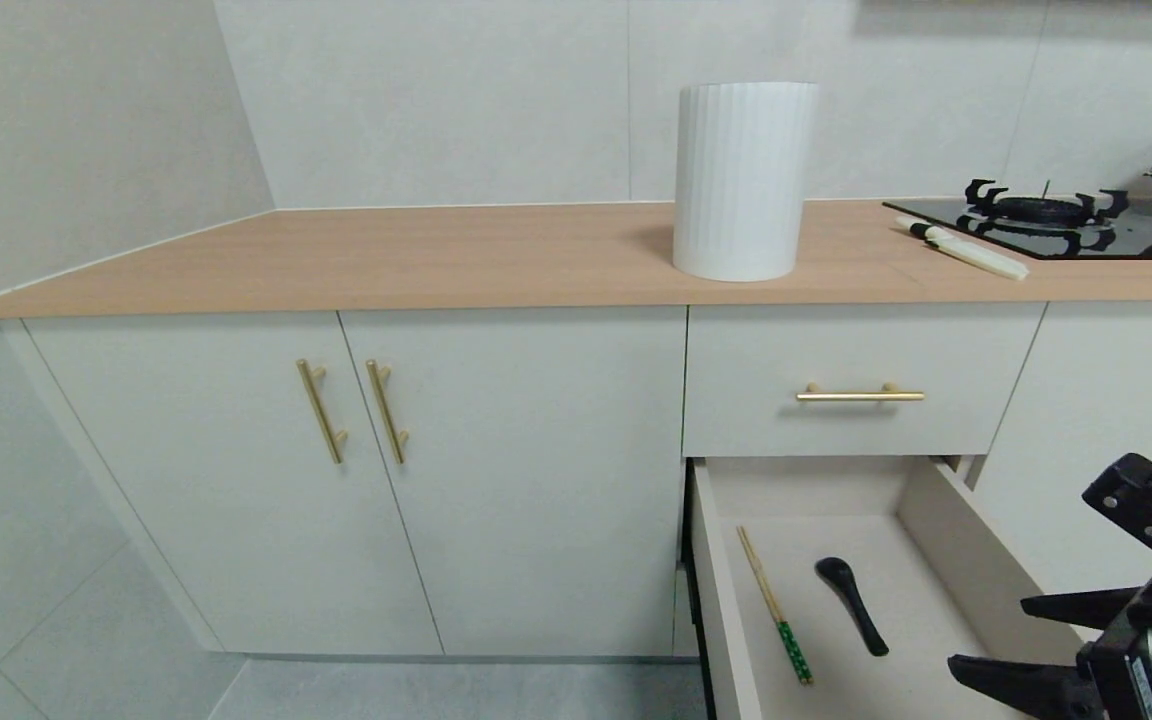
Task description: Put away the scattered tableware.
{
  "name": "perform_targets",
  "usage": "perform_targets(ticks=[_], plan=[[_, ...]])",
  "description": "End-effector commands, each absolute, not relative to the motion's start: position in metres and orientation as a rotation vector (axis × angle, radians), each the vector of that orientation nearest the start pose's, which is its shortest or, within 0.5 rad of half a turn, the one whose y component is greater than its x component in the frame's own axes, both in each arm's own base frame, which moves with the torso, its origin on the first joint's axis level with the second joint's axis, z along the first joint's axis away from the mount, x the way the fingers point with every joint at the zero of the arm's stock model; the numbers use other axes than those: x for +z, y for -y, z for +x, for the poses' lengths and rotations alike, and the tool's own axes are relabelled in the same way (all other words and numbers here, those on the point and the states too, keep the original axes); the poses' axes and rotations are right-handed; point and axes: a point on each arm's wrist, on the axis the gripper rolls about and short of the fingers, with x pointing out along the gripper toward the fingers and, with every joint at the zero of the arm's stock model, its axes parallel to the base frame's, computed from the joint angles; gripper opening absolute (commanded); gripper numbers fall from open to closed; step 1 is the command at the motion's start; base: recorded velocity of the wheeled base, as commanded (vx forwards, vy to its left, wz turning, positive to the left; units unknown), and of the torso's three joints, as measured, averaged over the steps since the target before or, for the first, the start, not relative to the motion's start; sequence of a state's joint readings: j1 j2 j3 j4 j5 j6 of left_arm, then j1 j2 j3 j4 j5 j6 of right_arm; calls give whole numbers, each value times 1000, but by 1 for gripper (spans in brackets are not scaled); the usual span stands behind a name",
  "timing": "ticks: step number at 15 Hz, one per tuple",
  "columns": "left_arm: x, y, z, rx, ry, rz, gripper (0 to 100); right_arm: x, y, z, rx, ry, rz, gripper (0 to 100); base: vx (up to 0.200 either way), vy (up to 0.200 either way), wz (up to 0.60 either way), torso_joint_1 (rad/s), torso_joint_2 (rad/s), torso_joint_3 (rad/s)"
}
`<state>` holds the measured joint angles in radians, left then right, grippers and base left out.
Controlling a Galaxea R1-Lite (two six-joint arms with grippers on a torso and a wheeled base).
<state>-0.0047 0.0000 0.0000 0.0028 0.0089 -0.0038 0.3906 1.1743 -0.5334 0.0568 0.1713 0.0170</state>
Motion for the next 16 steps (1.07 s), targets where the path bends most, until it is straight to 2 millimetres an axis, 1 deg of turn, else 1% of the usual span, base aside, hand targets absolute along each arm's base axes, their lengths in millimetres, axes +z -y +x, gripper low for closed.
perform_targets(ticks=[1, 3, 7, 8, 9, 11, 13, 14, 15, 16], plan=[[75, 0, -23, 5, -3, -5, 100, 168, -62, 131, 555, -712, -70, 100, -200, 0, 0, -2, 2, 2], [75, 0, -23, 5, -3, -5, 100, 166, -64, 128, 579, -729, -81, 100, -200, 0, 0, -2, 5, 2], [75, 0, -23, 5, -3, -5, 100, 150, -72, 125, 633, -894, -143, 100, 0, 0, 0, 0, 0, 0], [75, 0, -23, 5, -3, -5, 100, 149, -72, 126, 635, -902, -144, 100, 0, 0, 0, 0, 0, 0], [75, 0, -23, 5, -3, -5, 100, 135, -77, 132, 636, -1020, -163, 100, 0, 0, 0, 0, 0, 0], [75, 0, -23, 5, -3, -5, 100, 123, -82, 138, 639, -1116, -180, 100, 0, 0, 0, 0, 0, 0], [75, 0, -23, 5, -3, -5, 100, 101, -91, 150, 627, -1252, -203, 100, 0, 0, 0, 0, 0, 0], [75, 0, -23, 5, -3, -5, 100, 96, -94, 155, 618, -1289, -208, 100, 0, 0, 0, 0, 0, 0], [75, 0, -23, 5, -3, -5, 100, 85, -99, 165, 585, -1373, -202, 100, 0, 0, 0, 0, 0, 0], [75, 0, -23, 5, -3, -5, 100, 81, -102, 169, 554, -1408, -186, 100, 0, 0, 0, 0, 0, 0]])
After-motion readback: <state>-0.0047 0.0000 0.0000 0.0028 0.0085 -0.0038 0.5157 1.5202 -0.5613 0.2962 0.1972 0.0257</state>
